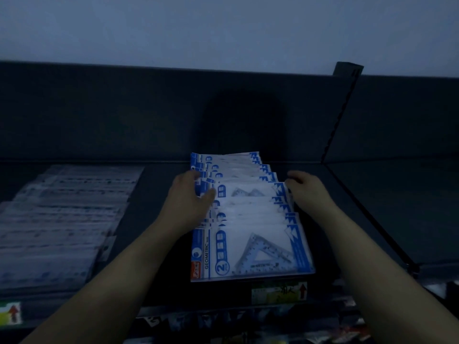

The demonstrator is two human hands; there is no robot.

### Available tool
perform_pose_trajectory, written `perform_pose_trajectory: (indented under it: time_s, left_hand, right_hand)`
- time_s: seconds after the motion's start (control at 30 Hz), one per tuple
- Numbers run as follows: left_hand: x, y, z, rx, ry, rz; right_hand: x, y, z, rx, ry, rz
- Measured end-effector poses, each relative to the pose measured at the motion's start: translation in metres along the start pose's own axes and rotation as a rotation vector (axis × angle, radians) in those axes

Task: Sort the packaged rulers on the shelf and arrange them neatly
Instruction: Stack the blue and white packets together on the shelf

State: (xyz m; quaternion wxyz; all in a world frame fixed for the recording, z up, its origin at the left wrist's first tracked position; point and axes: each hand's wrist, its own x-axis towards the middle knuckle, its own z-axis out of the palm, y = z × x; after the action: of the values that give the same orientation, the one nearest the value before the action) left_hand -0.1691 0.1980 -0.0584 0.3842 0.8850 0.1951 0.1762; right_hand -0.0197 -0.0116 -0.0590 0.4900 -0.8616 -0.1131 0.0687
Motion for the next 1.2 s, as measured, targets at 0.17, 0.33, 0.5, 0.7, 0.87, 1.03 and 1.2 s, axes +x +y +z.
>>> perform_pose_trajectory:
  time_s: [0.17, 0.33, 0.5, 0.7, 0.87, 1.03, 1.2]
  left_hand:
    - [0.046, -0.015, 0.017, -0.068, -0.030, -0.125]
    - [0.088, -0.038, 0.037, -0.030, -0.046, -0.109]
    - [0.079, -0.013, 0.044, 0.038, -0.043, -0.062]
    - [0.082, -0.004, 0.059, 0.042, -0.031, -0.015]
    - [0.067, 0.017, 0.042, -0.213, -0.062, -0.053]
    - [0.033, 0.023, 0.005, -0.120, -0.154, -0.007]
    - [-0.026, 0.019, 0.003, 0.086, -0.445, 0.045]
  right_hand:
    - [0.017, -0.007, 0.015, 0.050, -0.083, -0.004]
    - [0.038, -0.012, 0.025, 0.077, -0.130, -0.028]
    - [0.052, -0.006, 0.028, 0.099, -0.135, -0.041]
    - [0.062, 0.005, 0.016, 0.137, -0.100, -0.031]
    - [0.051, 0.003, 0.006, 0.165, -0.117, -0.004]
    - [0.014, 0.003, -0.020, -0.019, -0.162, -0.004]
    - [-0.036, 0.004, -0.033, 0.056, -0.353, -0.016]
